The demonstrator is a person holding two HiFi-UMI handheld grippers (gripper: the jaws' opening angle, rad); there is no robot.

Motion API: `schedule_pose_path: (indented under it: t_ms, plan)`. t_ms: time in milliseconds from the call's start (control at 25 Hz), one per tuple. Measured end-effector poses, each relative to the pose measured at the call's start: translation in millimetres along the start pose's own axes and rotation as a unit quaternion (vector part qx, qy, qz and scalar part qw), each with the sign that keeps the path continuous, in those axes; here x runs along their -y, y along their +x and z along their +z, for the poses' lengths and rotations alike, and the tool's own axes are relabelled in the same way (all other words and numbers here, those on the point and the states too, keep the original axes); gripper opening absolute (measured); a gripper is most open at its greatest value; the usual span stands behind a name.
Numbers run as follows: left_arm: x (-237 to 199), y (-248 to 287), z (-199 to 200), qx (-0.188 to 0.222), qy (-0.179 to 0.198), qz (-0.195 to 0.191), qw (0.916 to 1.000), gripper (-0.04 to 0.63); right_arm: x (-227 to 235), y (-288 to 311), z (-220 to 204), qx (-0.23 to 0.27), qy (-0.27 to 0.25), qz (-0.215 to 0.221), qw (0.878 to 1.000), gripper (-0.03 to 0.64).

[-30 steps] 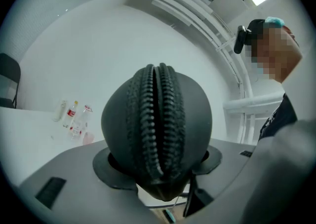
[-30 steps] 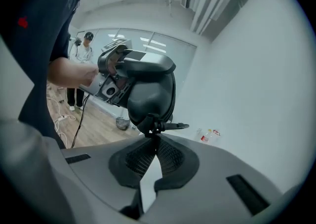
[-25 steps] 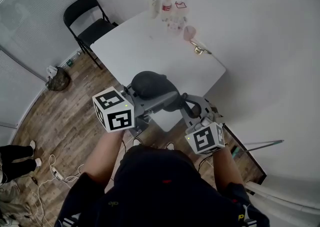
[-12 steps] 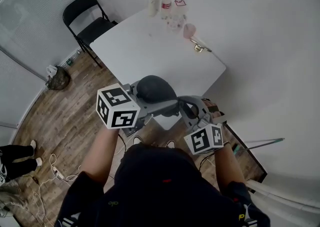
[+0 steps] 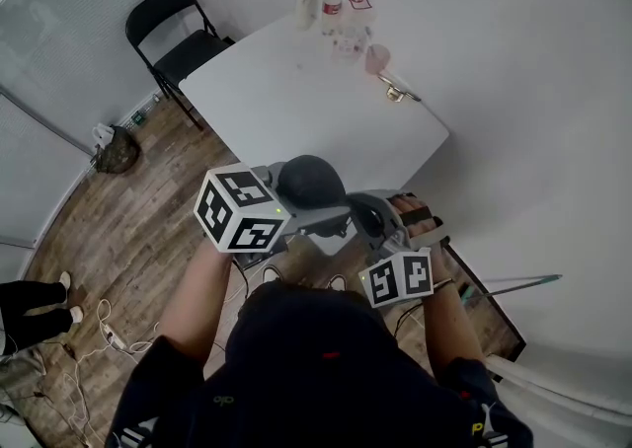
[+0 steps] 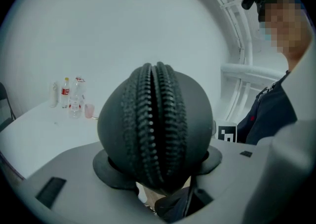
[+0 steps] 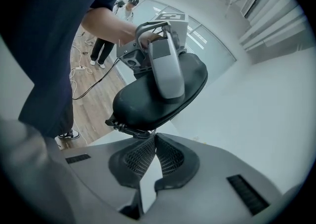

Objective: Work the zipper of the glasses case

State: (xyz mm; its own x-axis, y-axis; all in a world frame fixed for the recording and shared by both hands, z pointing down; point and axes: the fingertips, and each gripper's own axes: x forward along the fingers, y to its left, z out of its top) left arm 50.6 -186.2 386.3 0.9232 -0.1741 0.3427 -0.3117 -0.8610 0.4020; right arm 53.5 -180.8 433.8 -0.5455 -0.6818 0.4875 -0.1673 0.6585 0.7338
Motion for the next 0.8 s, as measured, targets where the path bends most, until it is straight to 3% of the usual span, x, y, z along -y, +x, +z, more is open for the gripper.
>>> schedule_pose_path:
  t_ms: [120, 280, 480, 800]
  plan:
    - [0.5, 3.3, -6.6, -0.018, 0.009, 0.002, 0.9998, 0.282, 0.5, 1.5, 0.5, 0.002, 0.004, 0.003, 1.0, 0.02]
    - [3.0, 17.4, -28.1, -0.072, 0.05, 0.009, 0.9962, 0.282, 13.5, 2.1, 5.0, 0.013, 0.024, -0.009, 1.0, 0.02]
    - [-3.0, 24.1, -34.5, -0.076, 0.047, 0.012, 0.996, 0.282, 20.0, 5.7, 2.7, 0.014, 0.027, -0.006, 1.0, 0.02]
    - [-12.7, 36.7, -56.8, -0.127, 0.085, 0.034, 0.9877, 0.282, 26.3, 8.8, 0.8, 0.013, 0.023, -0.011, 1.0, 0.02]
